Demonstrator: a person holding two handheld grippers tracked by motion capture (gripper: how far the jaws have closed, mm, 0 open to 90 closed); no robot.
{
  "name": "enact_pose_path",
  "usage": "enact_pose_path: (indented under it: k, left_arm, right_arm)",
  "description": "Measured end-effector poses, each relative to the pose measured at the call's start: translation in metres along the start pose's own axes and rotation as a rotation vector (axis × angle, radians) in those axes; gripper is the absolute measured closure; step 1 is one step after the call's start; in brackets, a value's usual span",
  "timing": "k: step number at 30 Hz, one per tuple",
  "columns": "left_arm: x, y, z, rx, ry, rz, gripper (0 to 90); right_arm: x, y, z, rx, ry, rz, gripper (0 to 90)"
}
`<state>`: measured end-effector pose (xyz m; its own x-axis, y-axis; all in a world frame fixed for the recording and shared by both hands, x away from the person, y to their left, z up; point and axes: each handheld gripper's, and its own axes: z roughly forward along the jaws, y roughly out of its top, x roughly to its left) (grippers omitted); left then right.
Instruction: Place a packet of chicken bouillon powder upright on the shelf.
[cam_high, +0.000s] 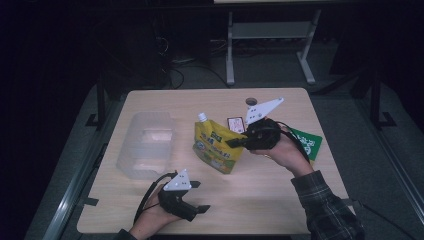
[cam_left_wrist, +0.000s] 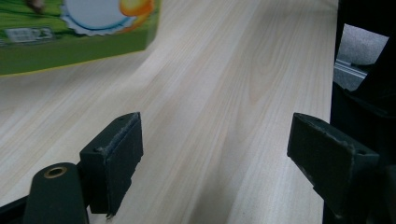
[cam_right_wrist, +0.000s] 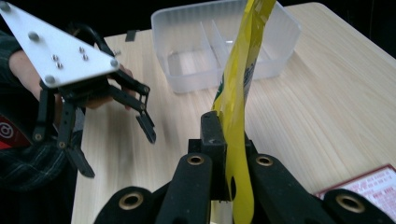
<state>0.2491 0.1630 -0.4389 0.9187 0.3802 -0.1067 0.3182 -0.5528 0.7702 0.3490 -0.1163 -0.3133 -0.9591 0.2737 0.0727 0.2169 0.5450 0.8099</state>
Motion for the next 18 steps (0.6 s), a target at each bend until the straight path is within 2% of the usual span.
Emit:
enact_pose_path:
  k: [9, 11, 12, 13, 15, 18]
  left_arm:
    - [-0.003, 0.0, 0.004, -0.001, -0.019, 0.004, 17.7]
    - [-0.005, 0.0, 0.005, 0.0, -0.025, 0.003, 17.6]
    - [-0.005, 0.0, 0.006, 0.0, -0.027, 0.003, 17.6]
    - [-0.005, 0.0, 0.006, 0.003, -0.028, 0.009, 17.6]
    - [-0.006, 0.0, 0.007, 0.006, -0.029, 0.006, 17.7]
    - [-0.007, 0.0, 0.008, 0.004, -0.034, 0.006, 17.6]
  right_arm:
    - [-0.004, 0.023, 0.011, -0.006, 0.032, -0.017, 90.0]
    - [-0.006, 0.027, 0.013, 0.001, 0.034, -0.04, 90.0]
    - [-0.005, 0.03, 0.014, -0.001, 0.04, -0.024, 90.0]
    - [-0.006, 0.033, 0.016, -0.003, 0.041, -0.04, 90.0]
    - [-0.005, 0.039, 0.018, 0.008, 0.05, -0.033, 90.0]
    - [-0.005, 0.047, 0.024, -0.006, 0.059, -0.046, 90.0]
